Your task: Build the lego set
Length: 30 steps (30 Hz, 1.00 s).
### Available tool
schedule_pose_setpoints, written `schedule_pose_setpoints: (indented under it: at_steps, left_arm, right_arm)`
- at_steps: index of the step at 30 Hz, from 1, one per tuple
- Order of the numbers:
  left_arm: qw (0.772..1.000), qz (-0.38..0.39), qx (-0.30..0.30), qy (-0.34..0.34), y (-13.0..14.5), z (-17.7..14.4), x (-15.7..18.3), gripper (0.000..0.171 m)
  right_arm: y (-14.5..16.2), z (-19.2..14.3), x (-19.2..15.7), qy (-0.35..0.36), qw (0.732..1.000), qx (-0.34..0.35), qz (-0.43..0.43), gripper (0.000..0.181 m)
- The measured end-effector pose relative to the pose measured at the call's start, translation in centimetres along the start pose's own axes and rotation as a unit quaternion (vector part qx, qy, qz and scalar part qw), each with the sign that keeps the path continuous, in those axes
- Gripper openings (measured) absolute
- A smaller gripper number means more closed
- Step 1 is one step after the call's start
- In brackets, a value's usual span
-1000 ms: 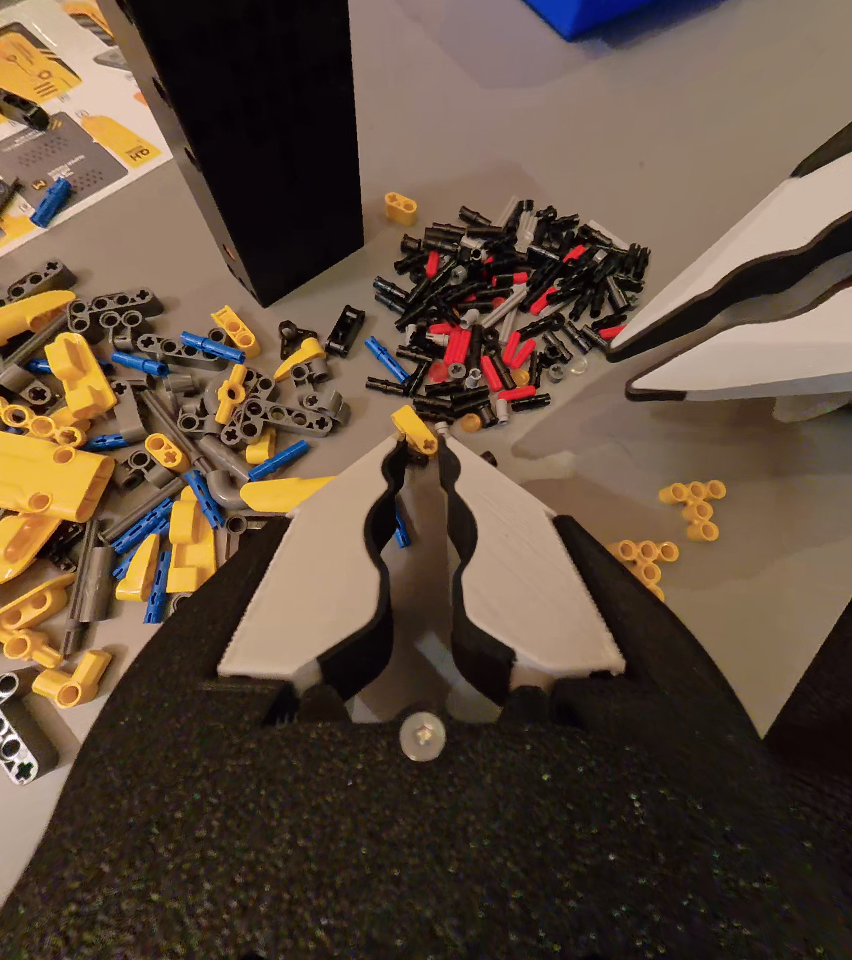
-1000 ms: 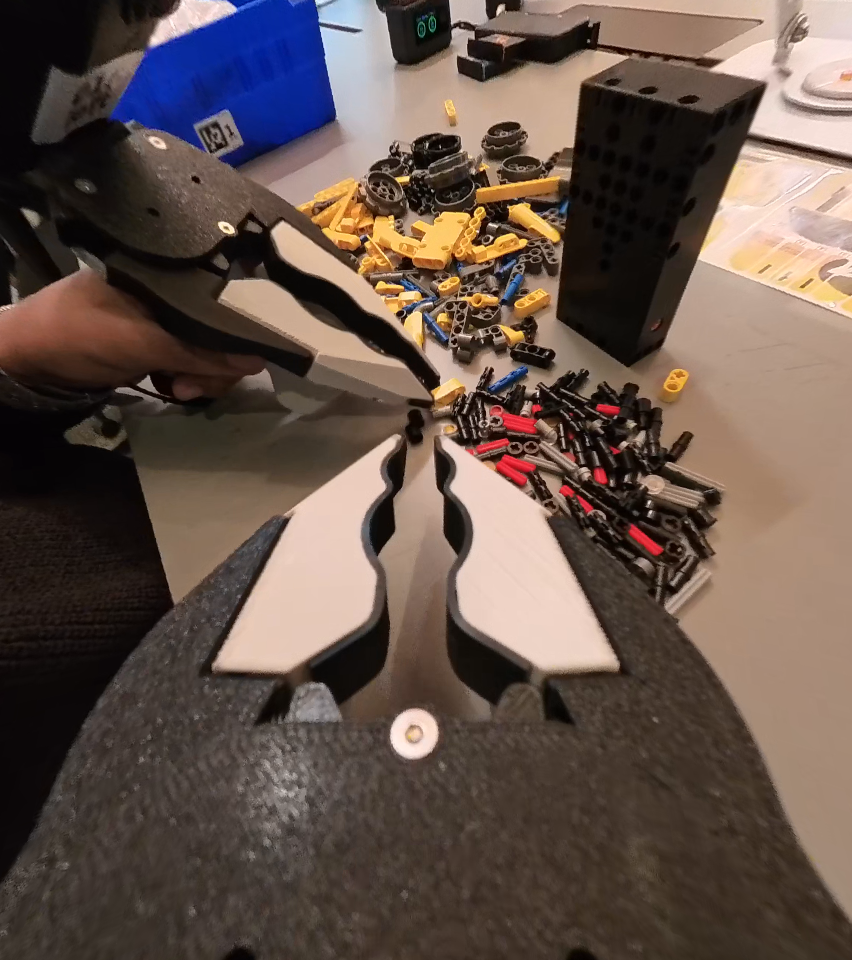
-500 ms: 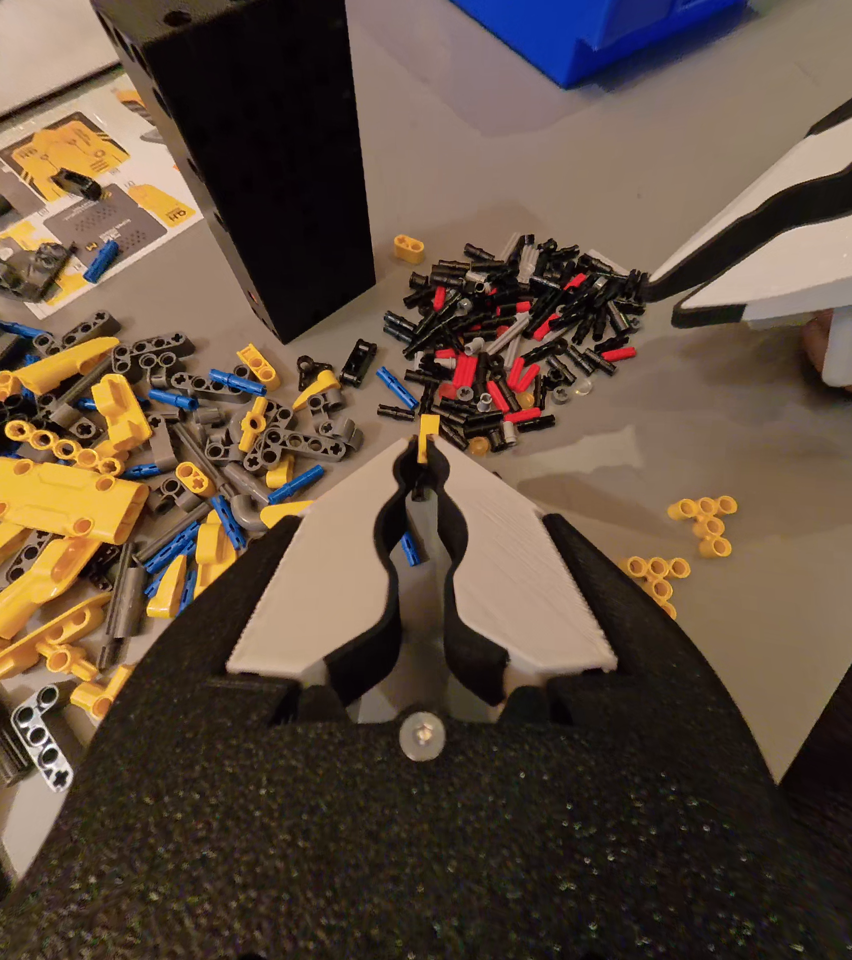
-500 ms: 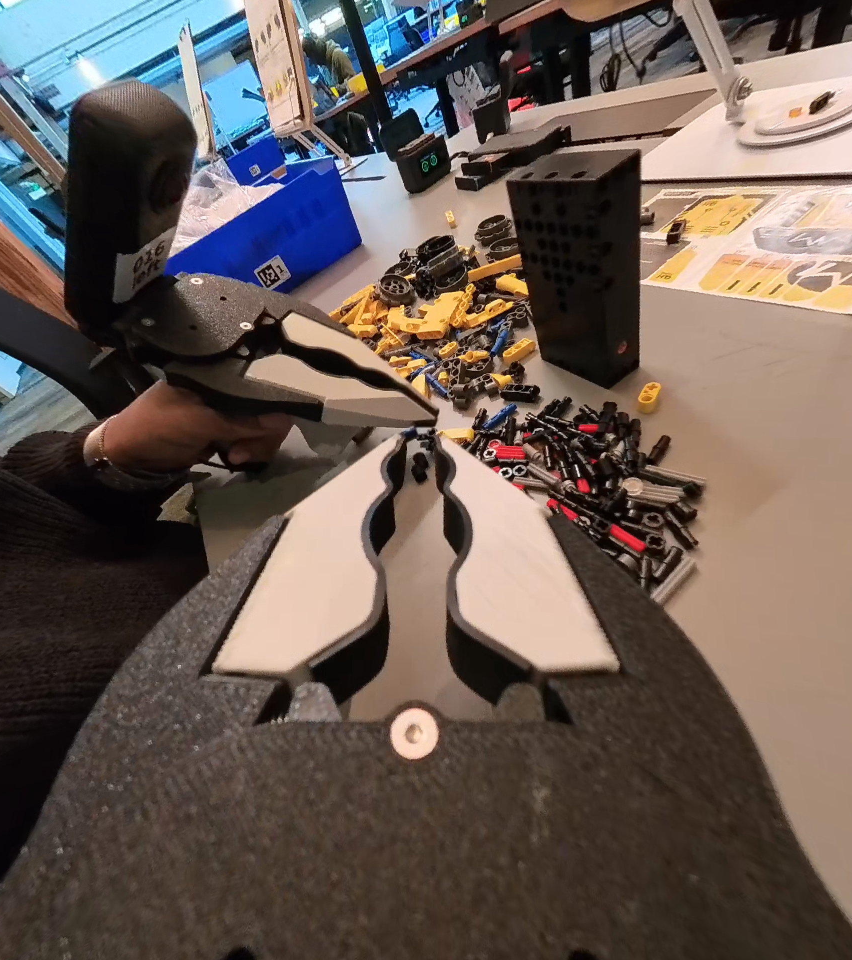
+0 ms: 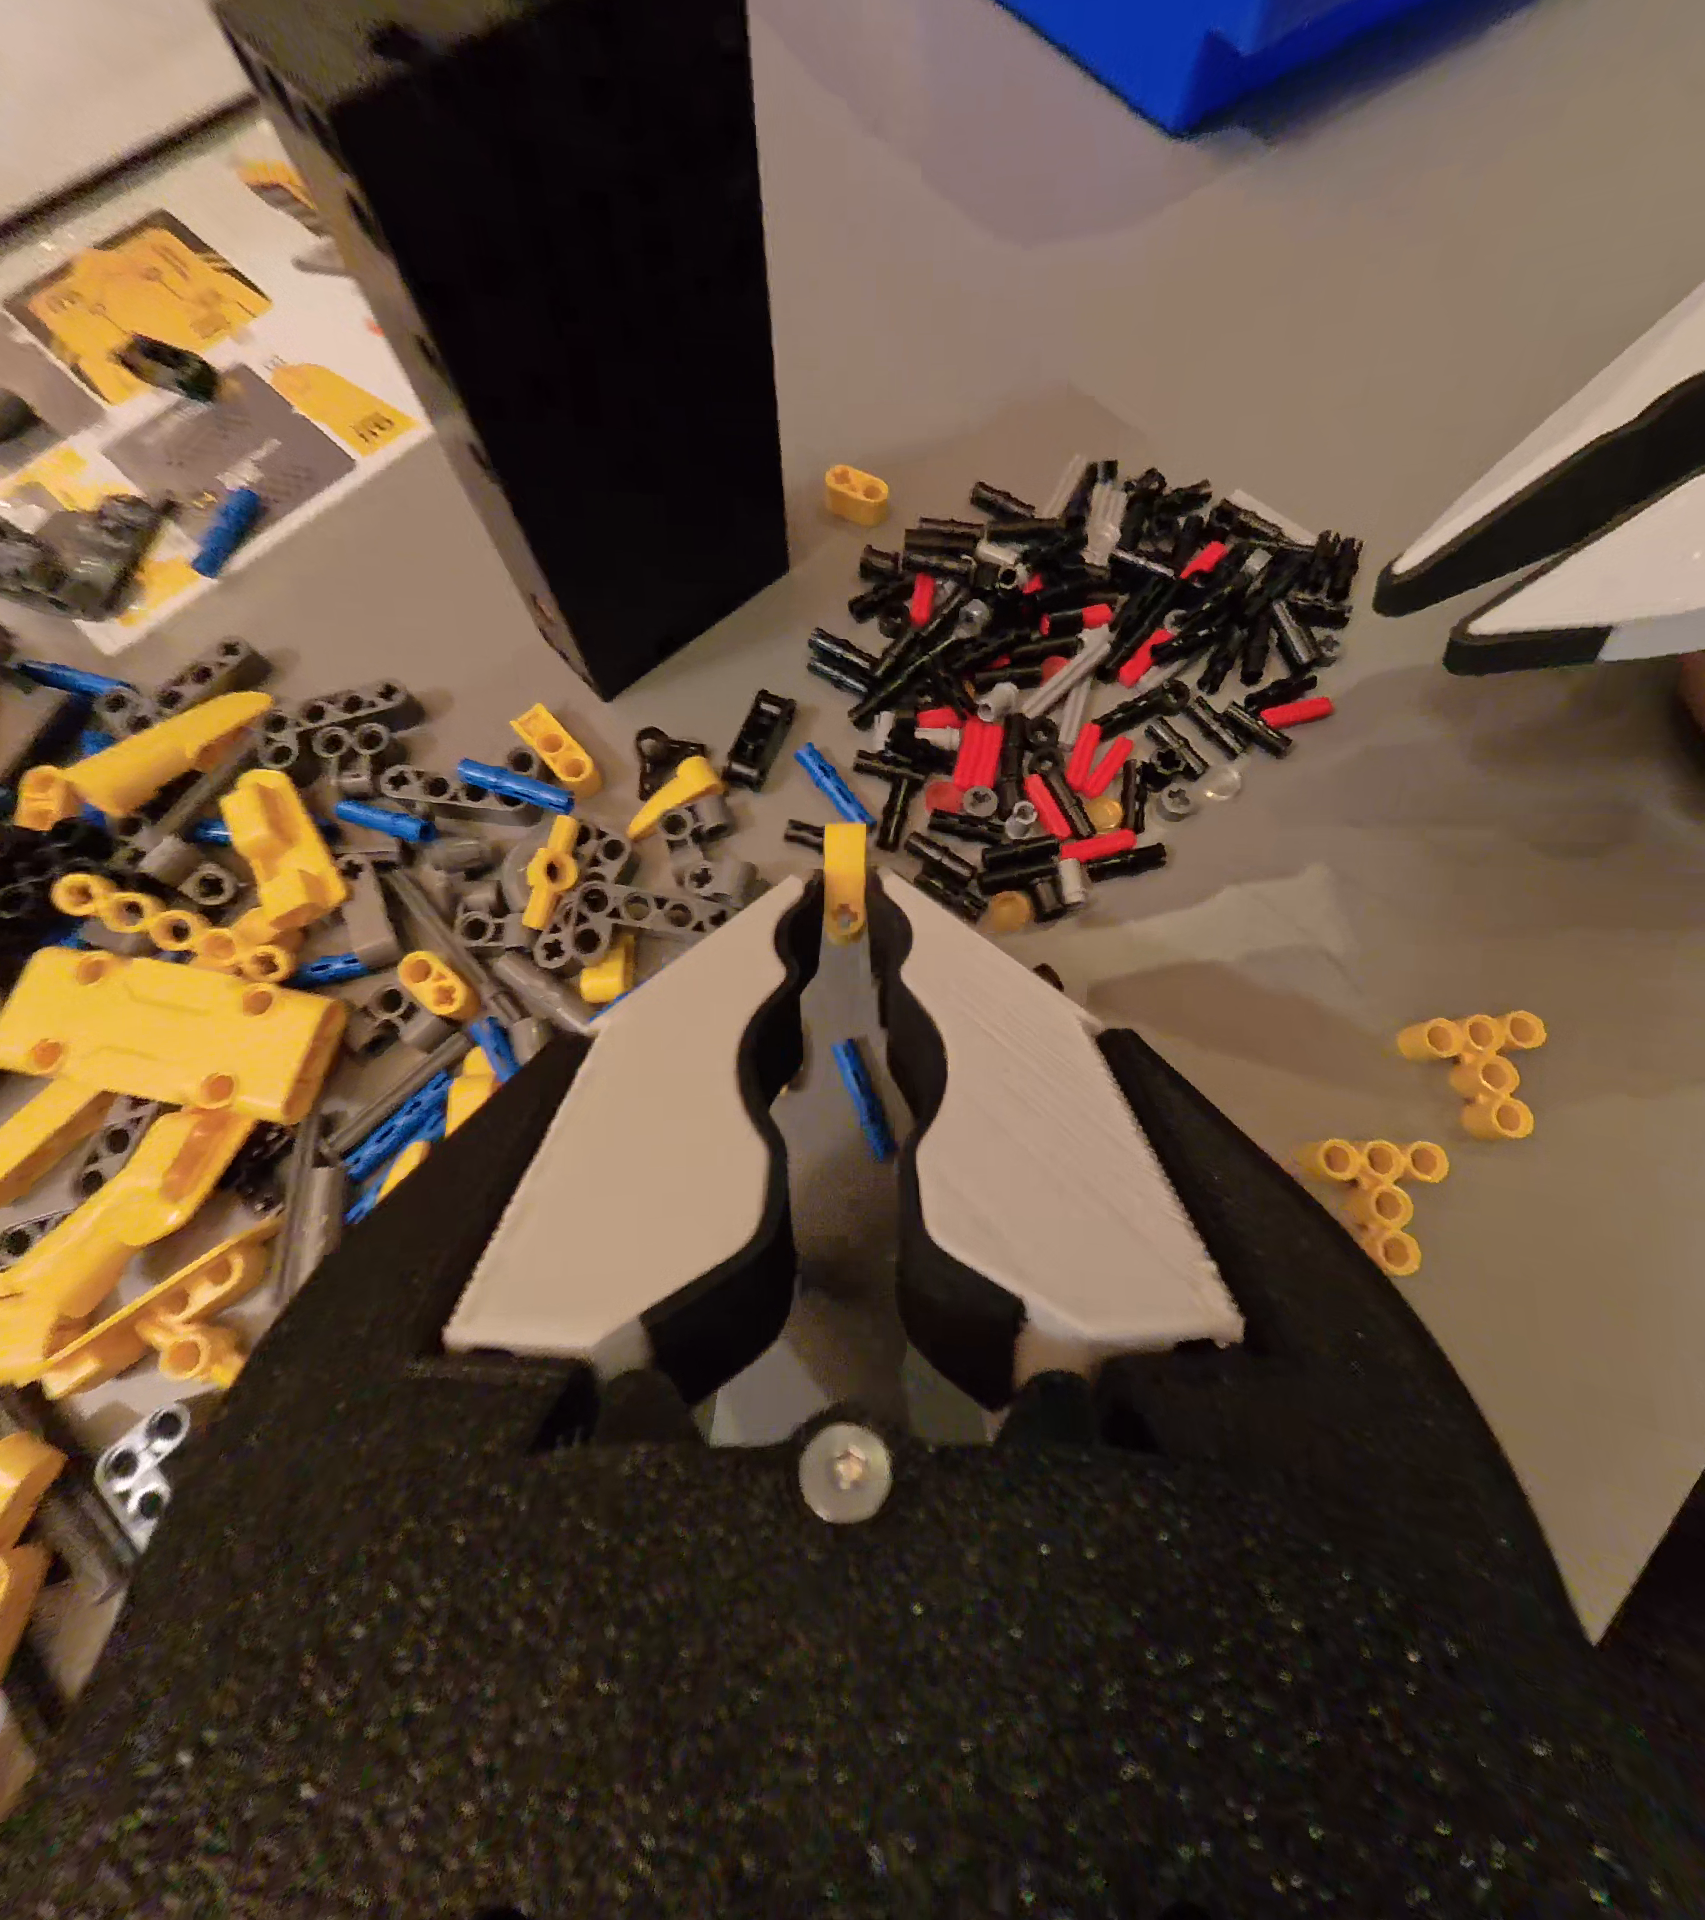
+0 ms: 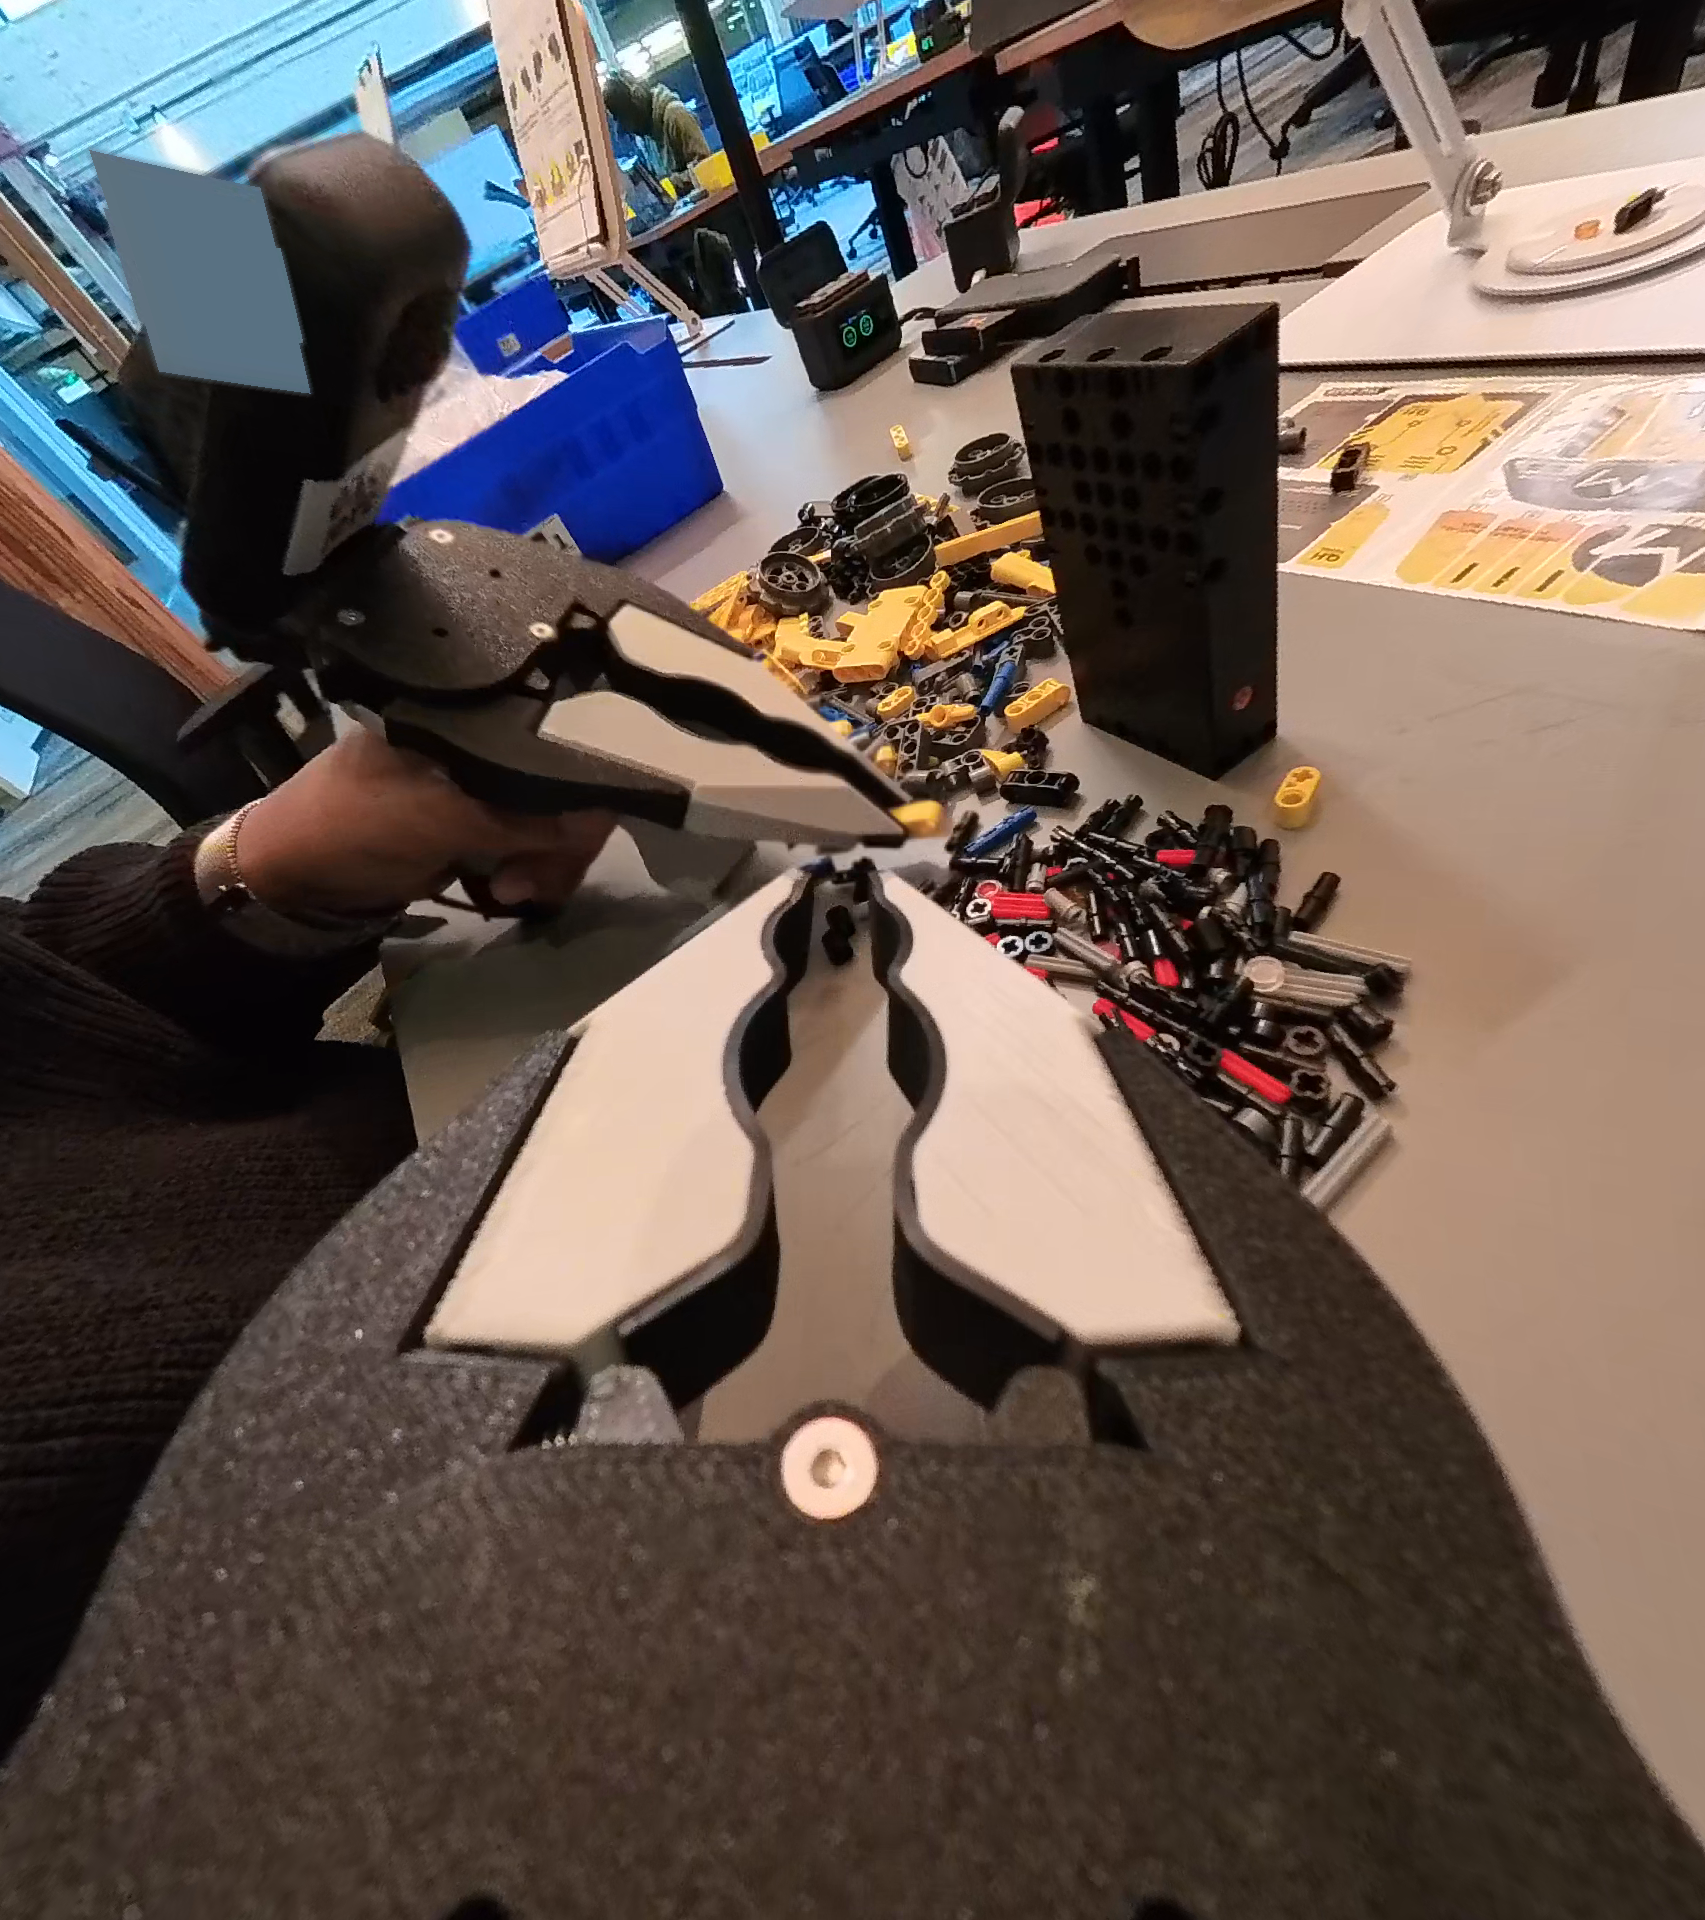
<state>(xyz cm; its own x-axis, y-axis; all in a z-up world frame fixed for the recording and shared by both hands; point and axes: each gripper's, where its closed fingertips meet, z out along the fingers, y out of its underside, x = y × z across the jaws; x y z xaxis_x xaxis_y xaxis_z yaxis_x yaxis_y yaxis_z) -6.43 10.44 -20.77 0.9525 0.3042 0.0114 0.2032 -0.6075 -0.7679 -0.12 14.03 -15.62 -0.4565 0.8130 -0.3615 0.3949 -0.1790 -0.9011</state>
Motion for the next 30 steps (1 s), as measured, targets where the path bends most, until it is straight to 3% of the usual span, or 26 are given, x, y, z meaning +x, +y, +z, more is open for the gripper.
schedule_pose_setpoints:
  at_steps: [5, 9, 13, 20, 27, 30]
  left_arm:
    - [0.998, 0.01, 0.031, 0.053, -0.4, -3.3, 2.0, 0.007]
    - [0.996, 0.011, -0.002, 0.093, 2.2, -5.3, 4.2, 0.008]
    - [0.992, -0.003, -0.039, 0.117, 4.5, -6.0, 5.5, 0.008]
    - [0.99, 0.007, -0.045, 0.136, 5.2, -5.2, 7.2, 0.008]
    - [0.991, 0.001, -0.032, 0.127, 4.8, -5.3, 6.7, 0.018]
    - [0.994, -0.009, -0.01, 0.107, 3.8, -6.1, 4.7, 0.02]
  right_arm:
    - [0.0, 0.0, 0.0, 0.0, 1.0, 0.0, 0.0, 0.01]
    - [0.0, 0.0, 0.1, 0.0, 1.0, -0.001, 0.003, 0.011]
    - [0.1, 0.1, 0.4, 0.011, 1.0, -0.004, 0.006, 0.011]
    - [0.3, 0.2, 0.7, 0.022, 1.0, -0.011, 0.008, 0.01]
    - [0.3, 0.2, 0.7, 0.022, 1.0, -0.012, 0.009, 0.011]
    - [0.2, 0.2, 0.7, 0.02, 1.0, -0.009, 0.012, 0.011]
